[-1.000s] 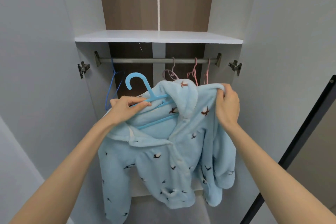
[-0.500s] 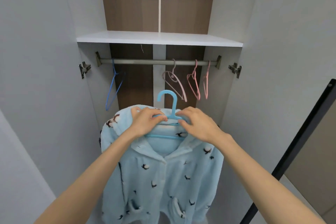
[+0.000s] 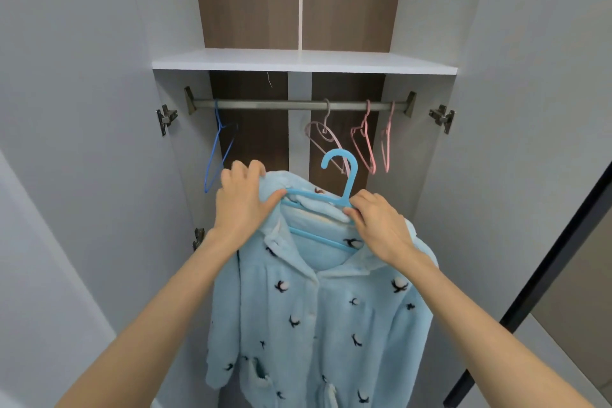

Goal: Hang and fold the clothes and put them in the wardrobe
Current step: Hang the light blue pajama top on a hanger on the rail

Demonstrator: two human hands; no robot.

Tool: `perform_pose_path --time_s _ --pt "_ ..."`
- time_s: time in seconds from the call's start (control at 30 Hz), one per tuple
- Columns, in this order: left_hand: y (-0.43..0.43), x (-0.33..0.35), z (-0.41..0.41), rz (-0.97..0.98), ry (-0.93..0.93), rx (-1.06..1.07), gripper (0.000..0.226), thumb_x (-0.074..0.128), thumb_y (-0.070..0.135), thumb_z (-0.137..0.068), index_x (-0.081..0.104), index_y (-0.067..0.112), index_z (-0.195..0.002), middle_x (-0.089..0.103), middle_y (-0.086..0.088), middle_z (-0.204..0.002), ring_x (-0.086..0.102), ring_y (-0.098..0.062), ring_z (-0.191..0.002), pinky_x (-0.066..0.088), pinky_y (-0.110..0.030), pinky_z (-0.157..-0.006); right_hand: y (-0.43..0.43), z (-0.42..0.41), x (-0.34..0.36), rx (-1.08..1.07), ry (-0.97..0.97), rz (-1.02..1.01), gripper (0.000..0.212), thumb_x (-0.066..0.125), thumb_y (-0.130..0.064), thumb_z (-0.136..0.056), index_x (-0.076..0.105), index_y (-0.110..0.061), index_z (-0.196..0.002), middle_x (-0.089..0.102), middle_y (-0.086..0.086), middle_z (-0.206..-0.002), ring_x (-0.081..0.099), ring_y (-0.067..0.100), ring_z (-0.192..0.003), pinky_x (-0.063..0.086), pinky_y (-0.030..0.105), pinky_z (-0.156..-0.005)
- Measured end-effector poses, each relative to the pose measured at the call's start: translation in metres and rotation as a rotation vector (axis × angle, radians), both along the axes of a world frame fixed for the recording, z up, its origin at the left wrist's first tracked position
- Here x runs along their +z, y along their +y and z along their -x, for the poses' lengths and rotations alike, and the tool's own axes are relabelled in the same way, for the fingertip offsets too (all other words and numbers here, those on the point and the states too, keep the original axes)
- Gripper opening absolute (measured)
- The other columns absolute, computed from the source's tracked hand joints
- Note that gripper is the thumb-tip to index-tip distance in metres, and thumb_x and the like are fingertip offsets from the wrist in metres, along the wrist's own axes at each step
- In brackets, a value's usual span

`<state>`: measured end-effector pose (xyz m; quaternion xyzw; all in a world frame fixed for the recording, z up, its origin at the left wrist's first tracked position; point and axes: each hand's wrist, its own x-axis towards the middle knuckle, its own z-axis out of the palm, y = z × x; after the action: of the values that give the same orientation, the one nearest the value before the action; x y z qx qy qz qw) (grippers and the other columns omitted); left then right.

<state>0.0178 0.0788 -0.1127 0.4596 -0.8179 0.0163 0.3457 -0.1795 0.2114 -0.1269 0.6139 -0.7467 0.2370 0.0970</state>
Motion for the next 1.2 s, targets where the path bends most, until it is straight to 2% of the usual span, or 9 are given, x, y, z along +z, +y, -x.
perform_pose_path --time_s 0.2,0.37,0.53,0.67,0.77,0.9,1.03,1.13,1.2 --pt "0.005 0.005 0.022 0.067 -0.290 0.069 0.027 0.044 0.029 -0.097 0.044 0.008 -0.113 0.052 -0.009 -0.112 0.050 -0.027 -0.100 0.031 -0.032 -0.063 0.001 -0.006 0.007 -0.094 0.035 0.028 0.027 0.037 -0.031 -0.100 0.059 -0.017 -0.093 0.053 -0.006 -0.098 0.043 0.012 -0.085 0.030 0.026 -0.054" --pt "0.018 0.012 0.031 -0.237 -0.059 -0.151 0.015 0.042 0.017 -0.096 0.047 0.003 -0.098 0.061 -0.019 -0.099 0.055 -0.036 -0.088 0.033 -0.034 -0.069 0.008 -0.003 0.000 -0.187 0.085 -0.082 0.037 0.033 -0.039 -0.100 0.058 -0.016 -0.086 0.050 -0.002 -0.088 0.052 0.020 -0.080 0.040 0.031 -0.059" --pt "0.047 -0.003 0.047 -0.367 0.110 -0.288 0.024 0.042 0.019 -0.097 0.054 0.003 -0.111 0.062 -0.012 -0.102 0.048 -0.014 -0.079 0.030 -0.016 -0.063 0.004 -0.006 -0.013 -0.240 0.136 -0.231 0.044 0.028 -0.040 -0.102 0.062 -0.013 -0.097 0.058 0.002 -0.093 0.056 0.021 -0.080 0.043 0.034 -0.072" --pt "0.040 -0.014 0.046 -0.326 0.147 -0.217 0.005 0.047 0.020 -0.092 0.044 0.017 -0.092 0.053 -0.001 -0.085 0.046 -0.012 -0.068 0.033 -0.015 -0.054 0.006 -0.001 -0.019 -0.214 0.077 -0.228 0.043 0.028 -0.039 -0.102 0.062 -0.015 -0.102 0.055 0.002 -0.102 0.051 0.021 -0.094 0.039 0.040 -0.088" --pt "0.019 -0.014 0.033 -0.245 0.039 -0.036 0.014 0.051 0.022 -0.086 0.039 0.015 -0.088 0.050 -0.003 -0.083 0.051 -0.032 -0.076 0.037 -0.033 -0.062 0.011 0.006 -0.016 -0.155 0.139 -0.204 0.042 0.027 -0.042 -0.102 0.062 -0.019 -0.107 0.046 -0.001 -0.104 0.043 0.019 -0.099 0.034 0.037 -0.084" --pt "-0.003 -0.014 0.026 -0.174 -0.037 -0.048 0.019 0.057 0.029 -0.082 0.042 0.020 -0.086 0.051 -0.003 -0.091 0.052 -0.028 -0.089 0.037 -0.036 -0.068 0.010 0.012 -0.009 -0.104 0.192 -0.193 0.042 0.029 -0.047 -0.100 0.063 -0.024 -0.106 0.044 -0.004 -0.104 0.039 0.018 -0.098 0.031 0.034 -0.080" --pt "-0.011 -0.018 0.019 -0.618 0.233 -0.447 0.036 0.050 0.061 -0.082 0.051 0.040 -0.112 0.046 0.008 -0.120 0.037 -0.014 -0.121 0.031 -0.035 -0.102 0.011 0.023 -0.008 -0.066 0.119 -0.184 0.041 0.030 -0.049 -0.098 0.064 -0.026 -0.102 0.039 -0.008 -0.095 0.036 0.013 -0.090 0.030 0.032 -0.078" --pt "-0.007 -0.039 0.024 -0.483 0.280 -0.380 0.035 0.032 0.040 -0.100 0.056 0.021 -0.117 0.054 0.002 -0.120 0.043 -0.019 -0.120 0.027 -0.032 -0.100 0.012 0.028 -0.008 -0.045 0.084 -0.157 0.042 0.031 -0.051 -0.097 0.063 -0.025 -0.090 0.040 -0.010 -0.085 0.037 0.012 -0.081 0.029 0.029 -0.074" --pt "-0.008 -0.056 0.025 -0.542 0.280 -0.247 0.043 0.025 0.031 -0.104 0.046 0.012 -0.136 0.046 -0.007 -0.141 0.035 -0.024 -0.133 0.019 -0.033 -0.109 0.013 0.029 -0.010 -0.035 0.076 -0.133 0.039 0.033 -0.052 -0.096 0.058 -0.026 -0.080 0.041 -0.010 -0.082 0.038 0.012 -0.079 0.028 0.028 -0.072"
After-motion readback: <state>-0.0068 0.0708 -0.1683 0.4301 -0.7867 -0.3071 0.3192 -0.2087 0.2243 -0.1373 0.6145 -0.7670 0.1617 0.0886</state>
